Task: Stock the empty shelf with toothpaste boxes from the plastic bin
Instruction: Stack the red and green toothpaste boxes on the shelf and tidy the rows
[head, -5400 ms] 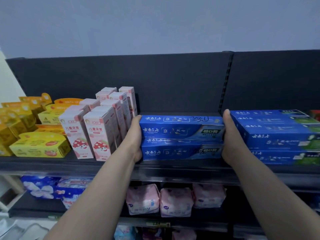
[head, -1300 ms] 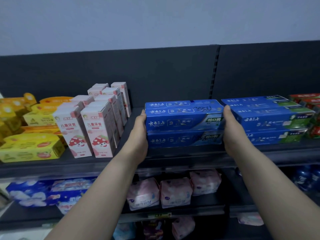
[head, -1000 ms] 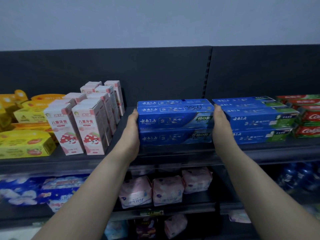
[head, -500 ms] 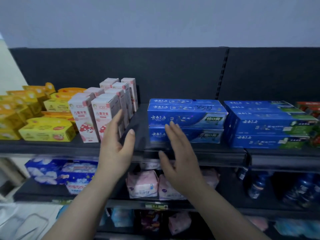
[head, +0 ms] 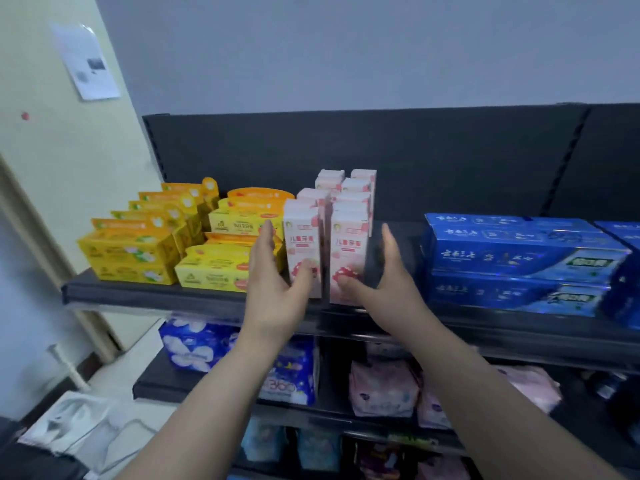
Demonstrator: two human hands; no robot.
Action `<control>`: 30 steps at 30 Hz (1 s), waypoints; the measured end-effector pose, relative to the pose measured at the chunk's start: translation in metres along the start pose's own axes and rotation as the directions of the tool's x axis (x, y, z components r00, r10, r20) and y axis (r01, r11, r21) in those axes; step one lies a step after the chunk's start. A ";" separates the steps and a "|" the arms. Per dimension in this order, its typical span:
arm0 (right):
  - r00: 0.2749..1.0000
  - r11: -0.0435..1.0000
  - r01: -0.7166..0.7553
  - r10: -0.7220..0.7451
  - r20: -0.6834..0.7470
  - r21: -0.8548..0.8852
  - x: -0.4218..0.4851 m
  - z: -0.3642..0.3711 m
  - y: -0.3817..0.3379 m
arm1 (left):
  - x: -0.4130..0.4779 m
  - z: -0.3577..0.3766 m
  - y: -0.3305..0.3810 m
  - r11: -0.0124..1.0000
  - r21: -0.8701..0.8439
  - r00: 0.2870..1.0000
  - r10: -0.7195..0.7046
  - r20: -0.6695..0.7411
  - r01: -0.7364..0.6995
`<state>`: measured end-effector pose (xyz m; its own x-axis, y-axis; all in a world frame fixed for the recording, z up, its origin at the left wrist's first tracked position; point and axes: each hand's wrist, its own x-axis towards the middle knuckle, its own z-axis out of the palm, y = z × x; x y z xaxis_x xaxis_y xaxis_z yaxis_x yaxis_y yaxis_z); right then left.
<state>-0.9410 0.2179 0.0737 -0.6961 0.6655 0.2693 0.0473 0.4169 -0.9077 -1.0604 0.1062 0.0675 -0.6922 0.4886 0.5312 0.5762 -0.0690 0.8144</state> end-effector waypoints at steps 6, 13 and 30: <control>0.999 0.991 -0.038 0.043 -0.032 0.129 0.024 0.015 0.010 | 0.033 0.004 -0.010 0.963 -0.233 0.966 -0.079 0.245 0.138; 0.997 0.976 -0.025 0.040 -0.066 0.217 0.036 0.024 0.014 | 0.057 0.011 -0.030 0.846 -0.419 0.893 -0.135 0.430 0.330; 0.999 0.893 -0.037 0.042 -0.001 0.448 0.051 0.016 0.013 | 0.064 0.037 -0.016 0.726 -0.389 0.748 -0.257 0.612 0.568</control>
<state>-0.9877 0.2470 0.0707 -0.6927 0.6831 0.2312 -0.2529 0.0701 -0.9650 -1.0977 0.1711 0.0795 -0.3996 0.9156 0.0450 -0.1438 -0.1111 0.9834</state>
